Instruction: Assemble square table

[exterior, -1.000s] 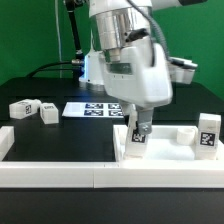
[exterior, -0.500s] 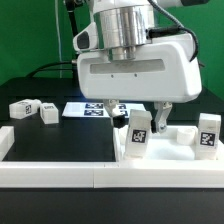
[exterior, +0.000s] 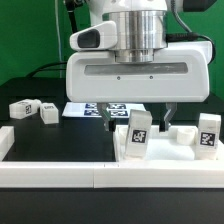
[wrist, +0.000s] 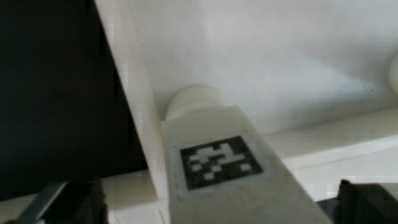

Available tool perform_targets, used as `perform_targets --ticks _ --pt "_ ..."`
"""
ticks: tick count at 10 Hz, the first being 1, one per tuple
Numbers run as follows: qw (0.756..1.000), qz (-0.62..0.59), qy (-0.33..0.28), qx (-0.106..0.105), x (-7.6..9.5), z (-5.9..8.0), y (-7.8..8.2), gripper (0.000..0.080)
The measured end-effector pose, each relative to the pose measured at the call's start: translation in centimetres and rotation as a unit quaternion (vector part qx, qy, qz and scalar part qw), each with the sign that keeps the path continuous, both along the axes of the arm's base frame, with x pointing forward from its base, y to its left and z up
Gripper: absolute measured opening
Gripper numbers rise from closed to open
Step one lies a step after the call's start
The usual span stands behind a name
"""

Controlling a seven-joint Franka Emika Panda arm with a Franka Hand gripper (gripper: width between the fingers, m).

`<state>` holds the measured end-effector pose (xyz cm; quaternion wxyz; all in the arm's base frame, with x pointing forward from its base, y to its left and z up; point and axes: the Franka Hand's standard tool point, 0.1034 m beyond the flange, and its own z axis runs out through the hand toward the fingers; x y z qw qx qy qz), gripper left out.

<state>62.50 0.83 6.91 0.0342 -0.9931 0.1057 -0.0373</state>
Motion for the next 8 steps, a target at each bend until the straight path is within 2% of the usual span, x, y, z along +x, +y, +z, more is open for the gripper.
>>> perform_targets --ticks 2,3,4,6,7,8 --pt "1.000 -0.001 0.000 0.000 0.00 0.00 -0.01 0.0389" --pt "0.999 -0.050 0.003 0.006 0.00 0.00 0.07 0.0389" --pt "0.996 -0.087 0.005 0.009 0.01 0.00 0.08 0.0290" --pt "0.986 -0.165 0.009 0.016 0.04 0.03 0.05 0.0290" --pt "0.964 -0.265 0.014 0.026 0.08 0.14 0.02 0.0290" --pt "0.923 -0.383 0.021 0.038 -0.04 -0.01 0.13 0.0290"
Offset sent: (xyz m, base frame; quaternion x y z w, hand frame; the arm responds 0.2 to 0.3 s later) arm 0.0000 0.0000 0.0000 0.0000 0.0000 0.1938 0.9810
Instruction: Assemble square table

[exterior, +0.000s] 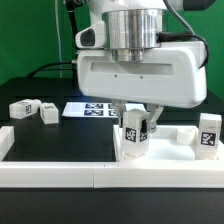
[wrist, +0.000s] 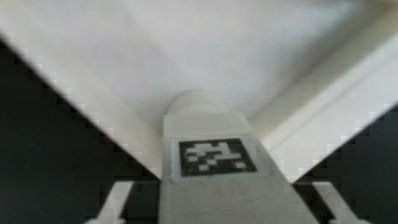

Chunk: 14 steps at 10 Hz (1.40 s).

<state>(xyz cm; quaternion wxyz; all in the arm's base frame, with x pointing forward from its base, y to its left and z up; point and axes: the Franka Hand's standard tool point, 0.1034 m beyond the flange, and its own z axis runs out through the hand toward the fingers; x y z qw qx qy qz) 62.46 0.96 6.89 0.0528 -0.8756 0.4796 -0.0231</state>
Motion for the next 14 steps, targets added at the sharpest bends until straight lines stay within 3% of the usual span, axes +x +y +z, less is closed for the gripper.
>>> perform_targets --ticks 2,5,7,8,9,13,14 --pt "0.992 -0.124 0.000 0.030 0.0 -0.3 -0.2 0.0290" --pt "0.982 -0.184 0.006 0.040 -0.1 -0.3 -0.1 0.0290" --pt "0.998 -0.057 0.005 0.027 -0.1 -0.1 -0.4 0.0529" --pt "0.999 0.030 -0.001 0.017 0.1 0.1 -0.6 0.0529" --pt "0.996 0.088 -0.006 0.010 0.1 0.2 -0.8 0.0625" --pt "0.980 0.199 -0.015 -0.003 0.0 0.1 -1.0 0.0649" --pt "0.958 0.287 -0.017 -0.023 0.1 0.4 -0.6 0.0649"
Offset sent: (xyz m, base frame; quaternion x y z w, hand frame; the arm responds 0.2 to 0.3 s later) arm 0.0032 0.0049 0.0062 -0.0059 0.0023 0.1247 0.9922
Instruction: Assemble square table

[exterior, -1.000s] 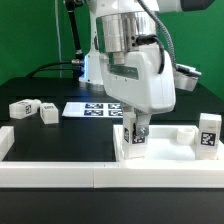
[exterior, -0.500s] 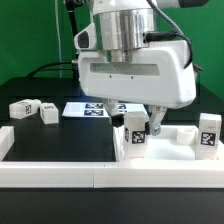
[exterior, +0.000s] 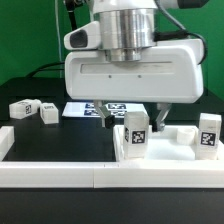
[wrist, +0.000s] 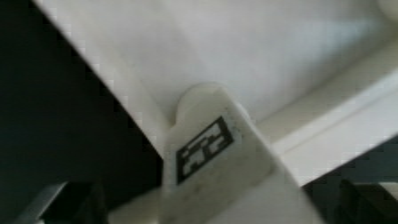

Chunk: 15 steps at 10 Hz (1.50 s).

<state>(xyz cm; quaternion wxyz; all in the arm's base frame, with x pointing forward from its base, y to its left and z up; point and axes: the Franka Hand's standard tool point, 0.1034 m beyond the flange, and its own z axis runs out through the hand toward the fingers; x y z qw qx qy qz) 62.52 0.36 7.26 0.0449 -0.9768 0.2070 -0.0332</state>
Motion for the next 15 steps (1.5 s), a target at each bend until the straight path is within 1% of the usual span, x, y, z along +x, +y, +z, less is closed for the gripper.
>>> perform_targets --ticks 1,2,3,4,5,6,7,8,10,11,12,13,14,15 --pt "0.996 0.084 -0.010 -0.019 0.2 0.4 0.7 0.0649" --pt "0.975 0.215 -0.021 -0.047 0.4 0.5 0.8 0.0649" --pt "0.968 0.244 -0.021 -0.050 0.3 0.3 0.1 0.0649" --pt "0.972 0.230 -0.021 -0.049 0.3 0.3 0.2 0.0606" --pt "0.973 0.225 -0.020 -0.049 0.3 0.3 0.2 0.0606" --pt "0.974 0.221 -0.020 -0.048 0.3 0.3 0.2 0.0427" --pt "0.981 0.189 -0.019 -0.045 0.3 0.3 0.2 0.0427" --pt "0.987 0.155 -0.017 -0.042 0.3 0.3 0.2 0.0287" --pt "0.997 0.068 -0.013 -0.035 0.3 0.3 0.1 0.0288" --pt "0.999 -0.025 -0.009 -0.025 0.3 0.2 -0.1 0.0288" --pt "0.993 -0.118 -0.004 -0.015 0.3 0.2 -0.3 0.0288" --pt "0.980 -0.201 0.002 0.001 0.2 0.2 -0.5 0.0288" --pt "0.967 -0.254 0.008 0.017 0.2 0.2 -0.7 0.0288" --pt "0.964 -0.265 0.009 0.019 0.1 0.2 -0.8 0.0288"
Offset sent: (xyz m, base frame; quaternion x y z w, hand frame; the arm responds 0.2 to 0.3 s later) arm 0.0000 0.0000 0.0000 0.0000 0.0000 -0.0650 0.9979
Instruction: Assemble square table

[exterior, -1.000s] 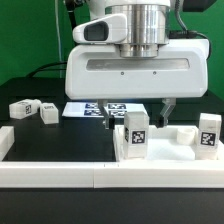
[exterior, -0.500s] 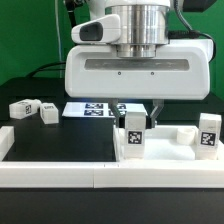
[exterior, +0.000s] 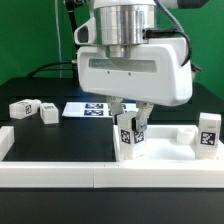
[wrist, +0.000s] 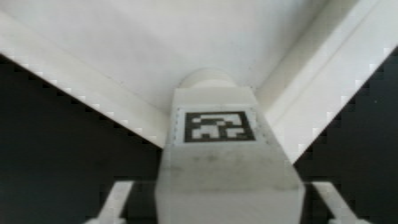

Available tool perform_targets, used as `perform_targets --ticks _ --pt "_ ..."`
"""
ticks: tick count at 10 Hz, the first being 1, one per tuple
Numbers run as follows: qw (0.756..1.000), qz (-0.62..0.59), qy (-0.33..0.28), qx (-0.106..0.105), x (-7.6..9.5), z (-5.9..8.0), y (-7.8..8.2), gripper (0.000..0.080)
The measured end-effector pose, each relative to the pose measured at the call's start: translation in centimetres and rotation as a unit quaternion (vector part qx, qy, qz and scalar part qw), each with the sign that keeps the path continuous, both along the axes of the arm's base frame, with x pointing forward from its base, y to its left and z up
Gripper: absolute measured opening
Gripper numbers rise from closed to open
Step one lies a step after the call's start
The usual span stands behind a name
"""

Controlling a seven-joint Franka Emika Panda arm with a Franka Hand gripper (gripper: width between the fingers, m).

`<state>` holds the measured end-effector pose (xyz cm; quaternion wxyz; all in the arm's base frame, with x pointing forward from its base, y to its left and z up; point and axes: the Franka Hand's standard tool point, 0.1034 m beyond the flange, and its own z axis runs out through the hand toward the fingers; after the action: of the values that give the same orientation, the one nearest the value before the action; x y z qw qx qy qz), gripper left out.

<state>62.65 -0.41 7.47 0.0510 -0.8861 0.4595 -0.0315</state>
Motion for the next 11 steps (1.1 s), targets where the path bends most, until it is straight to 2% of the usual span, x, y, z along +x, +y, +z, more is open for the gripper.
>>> perform_targets --ticks 4,6,8,9,11 --pt "0.994 -0.108 0.010 0.012 -0.1 0.0 0.0 0.0288" --pt "0.958 -0.284 0.027 0.039 -0.4 -0.1 0.3 0.0288" --pt "0.890 -0.447 0.033 0.080 -0.3 -0.2 1.0 0.0289" --pt "0.877 -0.472 0.036 0.085 -0.3 -0.2 1.0 0.0289" --pt "0.876 -0.472 0.037 0.085 -0.3 -0.2 1.0 0.0290"
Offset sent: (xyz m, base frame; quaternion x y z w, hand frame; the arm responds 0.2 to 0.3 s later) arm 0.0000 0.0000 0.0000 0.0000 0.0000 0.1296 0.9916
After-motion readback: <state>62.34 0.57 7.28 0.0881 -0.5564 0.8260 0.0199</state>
